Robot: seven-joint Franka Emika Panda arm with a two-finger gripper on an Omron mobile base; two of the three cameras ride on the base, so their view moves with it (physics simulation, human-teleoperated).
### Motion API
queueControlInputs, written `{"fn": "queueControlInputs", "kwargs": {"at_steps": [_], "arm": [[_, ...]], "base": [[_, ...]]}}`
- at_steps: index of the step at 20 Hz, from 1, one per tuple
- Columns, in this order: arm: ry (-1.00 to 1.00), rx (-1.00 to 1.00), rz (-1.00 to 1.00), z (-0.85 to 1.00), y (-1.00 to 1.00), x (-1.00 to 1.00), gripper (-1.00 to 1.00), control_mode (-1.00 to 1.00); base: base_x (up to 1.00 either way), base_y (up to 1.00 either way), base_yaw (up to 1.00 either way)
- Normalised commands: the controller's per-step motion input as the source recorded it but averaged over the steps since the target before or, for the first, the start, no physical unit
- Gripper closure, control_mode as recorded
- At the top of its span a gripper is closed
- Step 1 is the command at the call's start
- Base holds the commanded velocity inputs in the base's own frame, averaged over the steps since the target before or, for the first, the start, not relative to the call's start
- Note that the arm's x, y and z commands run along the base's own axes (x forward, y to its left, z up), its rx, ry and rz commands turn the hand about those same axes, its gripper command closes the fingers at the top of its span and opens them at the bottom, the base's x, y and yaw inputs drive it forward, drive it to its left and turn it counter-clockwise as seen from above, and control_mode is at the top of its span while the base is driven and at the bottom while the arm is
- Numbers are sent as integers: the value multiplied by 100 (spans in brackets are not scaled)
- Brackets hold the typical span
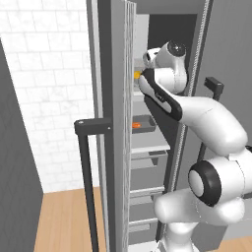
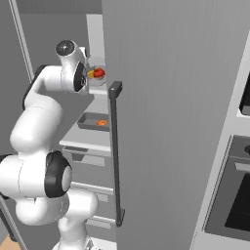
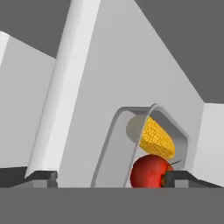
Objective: Take the meat container that has the shrimp and place it on the second highest rack of the freezer. Then take the vegetable container that has the corn and tomato and place it on the highest rack of the freezer.
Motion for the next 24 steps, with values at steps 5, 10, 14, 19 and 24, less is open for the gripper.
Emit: {"fn": "queueControlInputs", "kwargs": {"at_steps": [5,10,14,19,24], "arm": [[-7,0,0,50,0,-100,-100,-100],[0,0,0,26,-1,-100,-100,-100],[3,0,0,0,-1,-100,-100,-100],[13,0,0,2,-8,-100,-100,-100],[18,0,0,0,-3,-99,-100,-100]], "base": [[0,0,0],[0,0,0],[0,0,0],[0,0,0],[0,0,0]]}}
